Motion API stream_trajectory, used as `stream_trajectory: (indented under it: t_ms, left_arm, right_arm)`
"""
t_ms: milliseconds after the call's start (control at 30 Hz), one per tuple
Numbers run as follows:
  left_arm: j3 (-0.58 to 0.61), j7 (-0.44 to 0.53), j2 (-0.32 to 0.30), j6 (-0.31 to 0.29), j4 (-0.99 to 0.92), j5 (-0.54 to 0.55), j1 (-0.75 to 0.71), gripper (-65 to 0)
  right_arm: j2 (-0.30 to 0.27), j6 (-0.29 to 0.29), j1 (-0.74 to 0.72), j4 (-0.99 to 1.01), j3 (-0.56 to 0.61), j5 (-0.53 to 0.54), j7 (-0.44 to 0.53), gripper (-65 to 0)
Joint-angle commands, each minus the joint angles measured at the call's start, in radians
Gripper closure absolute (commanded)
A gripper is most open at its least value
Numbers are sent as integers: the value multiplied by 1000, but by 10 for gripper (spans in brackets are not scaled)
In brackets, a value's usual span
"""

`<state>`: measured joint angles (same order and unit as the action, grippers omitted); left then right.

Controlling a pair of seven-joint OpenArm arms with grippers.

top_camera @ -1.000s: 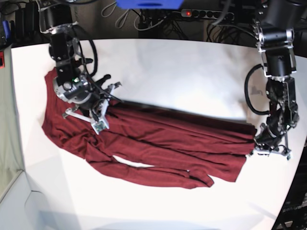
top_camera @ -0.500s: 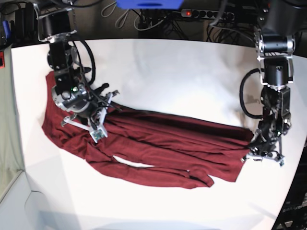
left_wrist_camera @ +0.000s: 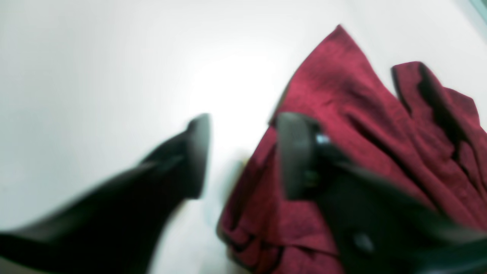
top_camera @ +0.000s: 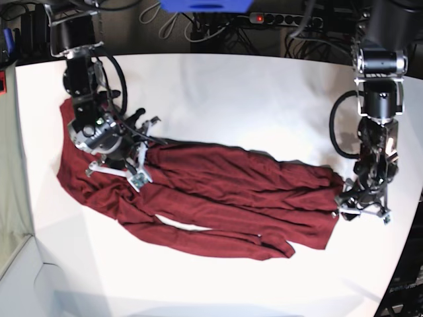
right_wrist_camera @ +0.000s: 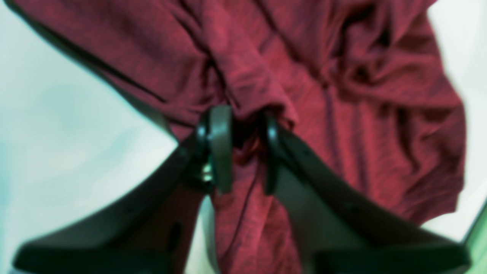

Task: Layout the t-shirt on the table in an organized manner, then fold the t-shirt properly
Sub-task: 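Fold the shirt lengthwise, carrying both grippers across toward the hem, then drag the folded shirt with both grippers back toward the collar side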

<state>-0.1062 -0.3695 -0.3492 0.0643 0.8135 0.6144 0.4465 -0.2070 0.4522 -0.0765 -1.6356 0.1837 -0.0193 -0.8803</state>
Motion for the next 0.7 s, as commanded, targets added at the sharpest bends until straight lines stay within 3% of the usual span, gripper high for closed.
stream_trajectory:
  t_ms: [0, 67, 167, 367, 667]
  left_arm:
    - [-3, 23, -17, 1, 19, 2, 30, -392]
    - [-3, 23, -18, 1, 20, 2, 30, -464]
    - [-3, 23, -21, 1, 20, 2, 28, -523]
    - [-11, 17, -26, 1, 82, 3, 2, -527]
    - [-13, 25, -52, 1, 283, 9, -153, -528]
  right_arm:
    - [-13, 3, -12, -33, -6, 6, 11, -163]
    - [-21, 3, 7, -55, -5, 6, 11, -187]
    - [-21, 3, 24, -71, -3, 6, 11, -202]
    - [-27, 3, 50, -71, -6, 5, 11, -204]
    - [-39, 3, 131, -125, -115, 5, 11, -203]
